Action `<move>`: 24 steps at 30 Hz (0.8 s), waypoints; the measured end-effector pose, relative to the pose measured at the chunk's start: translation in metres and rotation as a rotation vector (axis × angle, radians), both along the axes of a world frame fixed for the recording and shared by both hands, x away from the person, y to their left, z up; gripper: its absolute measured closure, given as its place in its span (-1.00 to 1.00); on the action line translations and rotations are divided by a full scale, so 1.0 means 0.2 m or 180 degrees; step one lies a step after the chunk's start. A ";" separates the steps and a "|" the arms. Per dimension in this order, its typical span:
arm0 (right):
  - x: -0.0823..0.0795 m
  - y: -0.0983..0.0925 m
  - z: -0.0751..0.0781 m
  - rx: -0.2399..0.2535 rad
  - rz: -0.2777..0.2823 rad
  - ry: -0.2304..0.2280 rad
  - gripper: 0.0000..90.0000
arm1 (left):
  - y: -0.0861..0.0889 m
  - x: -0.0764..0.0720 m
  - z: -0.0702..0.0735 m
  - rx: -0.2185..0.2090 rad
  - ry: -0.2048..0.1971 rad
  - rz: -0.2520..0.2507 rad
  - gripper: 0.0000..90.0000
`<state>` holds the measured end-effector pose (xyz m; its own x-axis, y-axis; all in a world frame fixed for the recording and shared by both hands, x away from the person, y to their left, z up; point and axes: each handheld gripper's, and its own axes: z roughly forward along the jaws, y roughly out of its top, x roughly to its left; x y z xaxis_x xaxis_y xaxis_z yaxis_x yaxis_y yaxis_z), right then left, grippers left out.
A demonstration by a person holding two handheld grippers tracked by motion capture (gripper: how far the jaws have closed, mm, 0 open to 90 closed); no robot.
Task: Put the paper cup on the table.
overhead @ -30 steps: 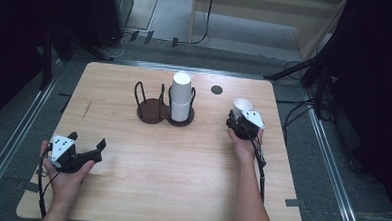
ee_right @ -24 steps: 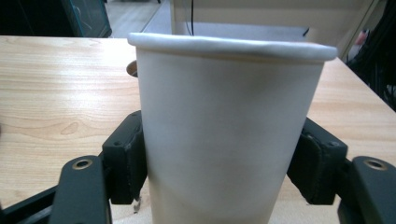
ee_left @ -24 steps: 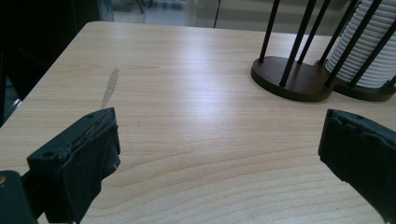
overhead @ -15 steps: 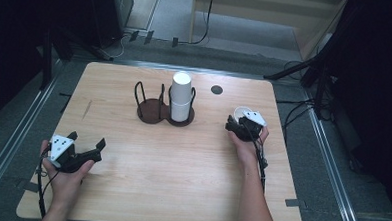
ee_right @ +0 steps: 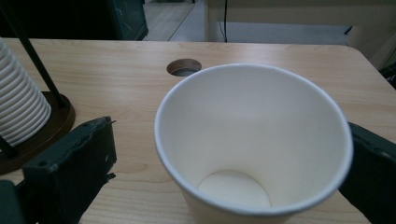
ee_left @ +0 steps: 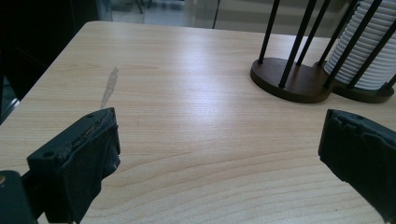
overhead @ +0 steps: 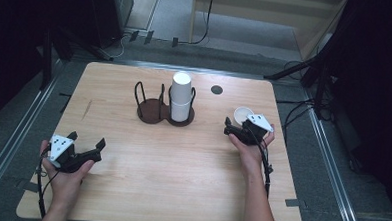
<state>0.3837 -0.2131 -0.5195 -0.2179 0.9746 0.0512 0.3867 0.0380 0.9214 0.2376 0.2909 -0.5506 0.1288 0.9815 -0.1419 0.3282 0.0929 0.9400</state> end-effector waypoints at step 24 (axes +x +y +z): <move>-0.35 -0.14 0.08 0.0112 0.0036 -0.0266 -1.00 | 0.00 0.00 0.00 0.0002 0.0001 -0.0020 -1.00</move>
